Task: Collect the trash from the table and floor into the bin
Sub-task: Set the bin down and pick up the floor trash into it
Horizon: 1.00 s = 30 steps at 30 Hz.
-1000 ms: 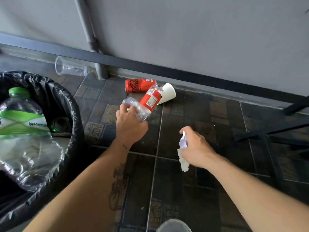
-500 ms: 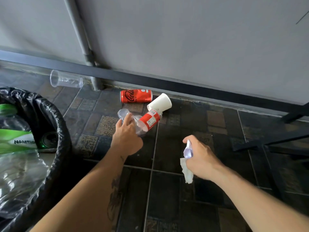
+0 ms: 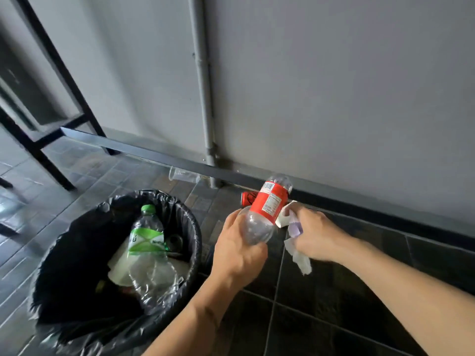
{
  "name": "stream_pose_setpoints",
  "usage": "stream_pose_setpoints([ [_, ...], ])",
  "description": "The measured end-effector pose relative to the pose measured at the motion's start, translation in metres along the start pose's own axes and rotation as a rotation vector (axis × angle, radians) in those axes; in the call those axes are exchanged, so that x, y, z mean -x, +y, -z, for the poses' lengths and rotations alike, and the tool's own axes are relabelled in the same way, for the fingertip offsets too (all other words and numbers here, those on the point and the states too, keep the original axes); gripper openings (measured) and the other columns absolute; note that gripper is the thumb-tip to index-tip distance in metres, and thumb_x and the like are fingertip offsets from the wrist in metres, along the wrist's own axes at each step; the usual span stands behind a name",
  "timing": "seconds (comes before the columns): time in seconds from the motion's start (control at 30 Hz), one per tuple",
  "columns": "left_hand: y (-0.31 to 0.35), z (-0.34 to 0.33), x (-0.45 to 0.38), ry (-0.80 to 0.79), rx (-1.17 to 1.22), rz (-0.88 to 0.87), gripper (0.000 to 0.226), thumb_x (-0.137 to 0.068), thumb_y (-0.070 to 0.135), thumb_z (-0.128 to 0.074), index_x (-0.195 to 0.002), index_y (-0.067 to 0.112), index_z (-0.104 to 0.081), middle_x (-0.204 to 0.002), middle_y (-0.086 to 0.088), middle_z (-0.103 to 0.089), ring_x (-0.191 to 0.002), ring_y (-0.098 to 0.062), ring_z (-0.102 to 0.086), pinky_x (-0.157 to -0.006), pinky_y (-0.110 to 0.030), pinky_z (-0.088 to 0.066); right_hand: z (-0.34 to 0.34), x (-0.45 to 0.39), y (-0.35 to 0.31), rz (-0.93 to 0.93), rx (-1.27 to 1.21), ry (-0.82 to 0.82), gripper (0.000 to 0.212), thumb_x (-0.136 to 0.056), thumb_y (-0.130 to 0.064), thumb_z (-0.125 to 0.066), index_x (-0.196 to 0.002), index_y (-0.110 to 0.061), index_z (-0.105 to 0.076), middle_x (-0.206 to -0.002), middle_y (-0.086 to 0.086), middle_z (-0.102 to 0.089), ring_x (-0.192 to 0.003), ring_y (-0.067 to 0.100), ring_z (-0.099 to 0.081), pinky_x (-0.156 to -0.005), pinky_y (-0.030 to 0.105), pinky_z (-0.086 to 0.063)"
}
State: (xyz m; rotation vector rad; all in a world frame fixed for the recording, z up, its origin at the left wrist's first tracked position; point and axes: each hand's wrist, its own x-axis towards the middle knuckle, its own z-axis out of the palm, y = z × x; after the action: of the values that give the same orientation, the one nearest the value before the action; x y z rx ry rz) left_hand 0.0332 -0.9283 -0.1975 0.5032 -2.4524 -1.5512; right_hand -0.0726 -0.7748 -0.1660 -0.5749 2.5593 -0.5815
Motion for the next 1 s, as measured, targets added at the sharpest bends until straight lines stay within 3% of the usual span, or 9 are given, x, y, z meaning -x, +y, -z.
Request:
stream_pose_setpoints([
  [0.1,0.021,0.044,0.011,0.121,0.023,-0.044,0.06,-0.071,0.031,-0.067,-0.13,0.027,-0.06,-0.13,0.015,-0.053,-0.112,-0.003,-0.059,-0.095,-0.032,-0.053,0.007,0.003,-0.035,0.028,-0.079,0.023,0.039,-0.087,-0.014,-0.064,-0.114,-0.033,-0.044,-0.098,-0.006,-0.056,-0.087,0.011,-0.059,-0.063,0.026,-0.049],
  [0.2,0.025,0.094,0.02,0.239,-0.03,-0.033,0.059,-0.067,0.033,-0.064,-0.126,0.028,-0.062,-0.124,0.011,-0.056,-0.107,-0.006,-0.06,-0.087,-0.026,-0.051,0.004,0.003,-0.076,0.036,-0.245,0.038,0.046,-0.081,-0.013,-0.069,-0.115,-0.035,-0.047,-0.102,-0.008,-0.057,-0.098,0.016,-0.058,-0.075,0.034,-0.052],
  [0.33,0.004,0.151,0.036,0.363,-0.075,0.107,0.058,-0.063,0.03,-0.058,-0.122,0.027,-0.061,-0.122,0.008,-0.056,-0.102,-0.013,-0.06,-0.09,-0.039,-0.054,-0.018,0.003,-0.138,0.077,-0.493,0.061,0.047,-0.074,-0.009,-0.071,-0.112,-0.029,-0.052,-0.097,-0.001,-0.062,-0.092,0.022,-0.062,-0.078,0.041,-0.055],
  [0.43,-0.018,0.177,0.051,0.367,-0.145,0.212,0.056,-0.059,0.028,-0.057,-0.115,0.025,-0.057,-0.122,0.006,-0.053,-0.09,-0.01,-0.058,-0.081,-0.04,-0.055,-0.052,0.003,-0.175,0.138,-0.59,0.079,0.05,-0.069,-0.011,-0.074,-0.111,-0.027,-0.052,-0.09,-0.002,-0.059,-0.086,0.023,-0.059,-0.071,0.033,-0.05],
  [0.5,-0.032,0.188,0.061,0.293,-0.248,0.266,0.07,-0.057,0.033,-0.058,-0.126,0.024,-0.054,-0.129,0.005,-0.048,-0.095,-0.012,-0.054,-0.084,-0.034,-0.049,-0.074,0.005,-0.191,0.169,-0.542,-0.02,0.062,-0.074,-0.013,-0.077,-0.128,-0.022,-0.047,-0.1,-0.005,-0.055,-0.095,0.02,-0.055,-0.071,0.026,-0.043],
  [0.63,-0.057,0.199,0.072,0.187,-0.364,0.38,0.083,-0.057,0.045,-0.061,-0.137,0.03,-0.051,-0.14,-0.001,-0.041,-0.116,-0.024,-0.051,-0.095,-0.029,-0.04,-0.095,0.004,-0.193,0.187,-0.281,-0.04,0.081,-0.078,-0.026,-0.075,-0.148,-0.018,-0.037,-0.143,0.007,-0.049,-0.128,0.023,-0.049,-0.093,0.024,-0.038],
  [0.73,-0.071,0.201,0.077,0.243,-0.383,0.4,0.079,-0.062,0.049,-0.058,-0.137,0.025,-0.054,-0.144,-0.005,-0.043,-0.123,-0.028,-0.052,-0.102,-0.034,-0.041,-0.095,0.005,-0.182,0.157,-0.208,-0.04,0.076,-0.076,-0.016,-0.07,-0.146,-0.018,-0.04,-0.145,0.008,-0.048,-0.131,0.024,-0.048,-0.101,0.028,-0.041],
  [0.83,-0.078,0.201,0.08,0.382,-0.497,0.343,0.062,-0.076,0.036,-0.061,-0.135,0.02,-0.057,-0.142,-0.006,-0.051,-0.123,-0.03,-0.052,-0.103,-0.039,-0.041,-0.095,0.004,-0.172,0.167,-0.189,0.006,0.067,-0.077,-0.012,-0.066,-0.141,-0.019,-0.046,-0.14,0.007,-0.05,-0.127,0.025,-0.049,-0.101,0.034,-0.043],
  [1.0,-0.094,0.206,0.091,0.494,-0.726,0.286,0.055,-0.078,0.024,-0.066,-0.133,0.021,-0.06,-0.142,-0.006,-0.052,-0.131,-0.033,-0.042,-0.105,-0.052,-0.036,-0.107,0.007,-0.172,0.082,-0.166,0.037,0.06,-0.089,-0.033,-0.06,-0.144,-0.021,-0.038,-0.141,0.009,-0.042,-0.127,0.029,-0.045,-0.1,0.038,-0.04],
])
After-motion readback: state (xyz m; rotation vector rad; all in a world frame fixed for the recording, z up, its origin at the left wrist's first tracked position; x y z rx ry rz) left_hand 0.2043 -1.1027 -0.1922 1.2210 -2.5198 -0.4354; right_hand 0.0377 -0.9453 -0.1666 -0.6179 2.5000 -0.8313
